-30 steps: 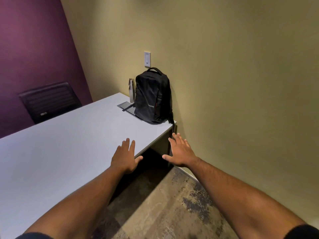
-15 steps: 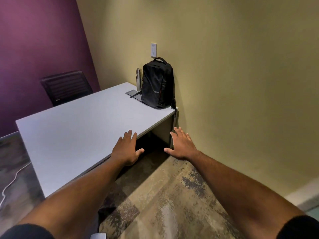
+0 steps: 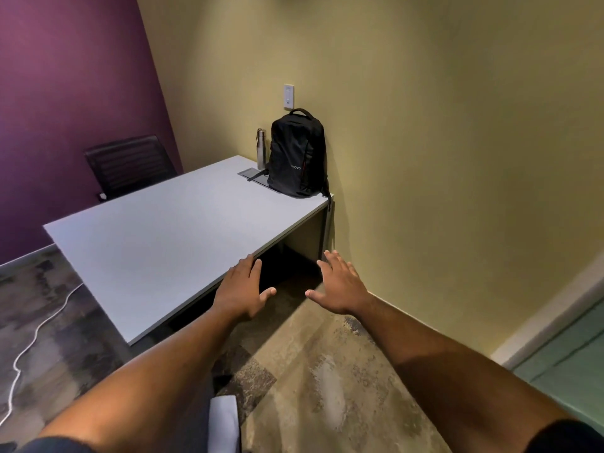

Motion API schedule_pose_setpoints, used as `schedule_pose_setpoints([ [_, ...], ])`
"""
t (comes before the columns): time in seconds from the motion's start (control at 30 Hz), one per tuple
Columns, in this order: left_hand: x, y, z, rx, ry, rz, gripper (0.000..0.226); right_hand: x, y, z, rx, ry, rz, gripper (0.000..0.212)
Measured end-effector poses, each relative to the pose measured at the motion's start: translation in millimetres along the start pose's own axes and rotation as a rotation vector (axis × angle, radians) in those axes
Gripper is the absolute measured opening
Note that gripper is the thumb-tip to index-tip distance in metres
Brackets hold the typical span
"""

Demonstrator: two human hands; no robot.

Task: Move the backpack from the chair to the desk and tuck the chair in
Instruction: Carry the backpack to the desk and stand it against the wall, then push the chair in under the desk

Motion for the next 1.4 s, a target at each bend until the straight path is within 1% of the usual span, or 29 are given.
schedule_pose_setpoints([
  [0.17, 39.0, 11.3, 58.1, 0.052, 0.038, -0.053, 0.083, 46.7, 14.7, 50.8, 0.005, 0.041, -0.018, 0.092],
  [0.4, 85.5, 25.9, 137.4, 0.089, 0.019, -0.052, 0.083, 104.5, 37.0, 118.7, 0.031, 0.070, -0.049, 0.092],
  [0.87, 131.1, 44.7, 290.5, 0.118, -0.096, -0.014, 0.084, 205.0, 70.6, 218.9, 0.059, -0.023, -0.073, 0.090],
  [1.07, 151.3, 53.1, 349.3, 0.114, -0.108, 0.004, 0.083, 245.4, 91.6, 260.5, 0.096, -0.046, -0.071, 0.091],
  [1.3, 205.8, 64.1, 406.4, 0.120, -0.118, 0.037, 0.083, 304.6, 114.0, 290.8, 0.102, -0.076, -0.069, 0.089],
  [1.4, 235.0, 74.0, 430.3, 0.144, -0.097, 0.038, 0.083, 336.9, 129.8, 304.4, 0.114, -0.065, -0.050, 0.089],
])
Point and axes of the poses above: each hand's wrist, its own z-axis away from the middle knuckle, its own y-axis out of the palm, x = y × z, the point moved 5 cm from there along -z, towards the middle knuckle
